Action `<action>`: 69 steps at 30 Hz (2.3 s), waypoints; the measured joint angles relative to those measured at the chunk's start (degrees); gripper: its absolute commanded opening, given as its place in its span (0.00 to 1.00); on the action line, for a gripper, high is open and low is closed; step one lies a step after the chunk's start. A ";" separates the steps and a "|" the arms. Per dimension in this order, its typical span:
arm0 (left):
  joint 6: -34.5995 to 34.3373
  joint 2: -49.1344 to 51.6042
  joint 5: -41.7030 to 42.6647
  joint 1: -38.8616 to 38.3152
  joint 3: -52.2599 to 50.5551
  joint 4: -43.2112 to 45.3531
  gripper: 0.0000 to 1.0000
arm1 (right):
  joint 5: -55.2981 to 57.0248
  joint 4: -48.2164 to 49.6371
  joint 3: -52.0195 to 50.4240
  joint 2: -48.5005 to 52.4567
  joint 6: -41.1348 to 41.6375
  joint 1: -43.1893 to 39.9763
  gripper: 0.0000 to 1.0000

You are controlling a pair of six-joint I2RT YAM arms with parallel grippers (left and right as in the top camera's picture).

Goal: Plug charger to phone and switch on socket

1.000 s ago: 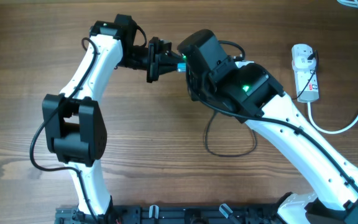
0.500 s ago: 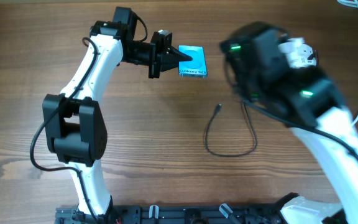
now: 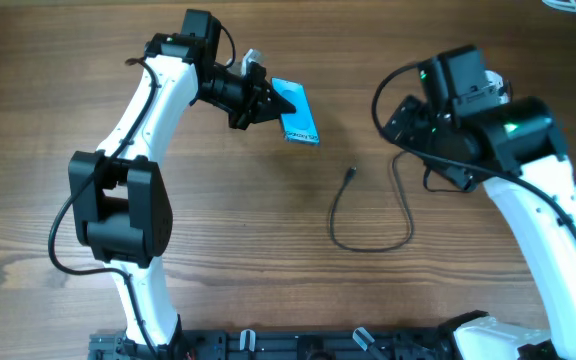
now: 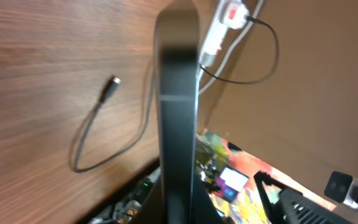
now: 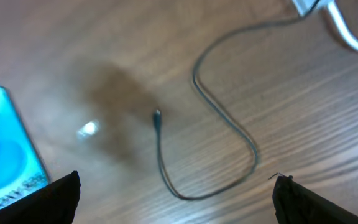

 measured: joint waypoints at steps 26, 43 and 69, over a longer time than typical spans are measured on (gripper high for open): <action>0.20 0.00 -0.07 2.56 0.00 3.85 0.04 | -9.29 7.37 -7.43 12.26 -10.99 0.00 0.95; 0.20 0.00 -2.69 6.71 0.00 2.54 0.04 | -9.31 20.70 -7.58 17.44 -11.72 0.00 1.00; 0.20 0.00 -2.69 6.71 0.00 2.14 0.04 | -9.33 32.11 -7.61 17.44 -11.72 0.00 1.00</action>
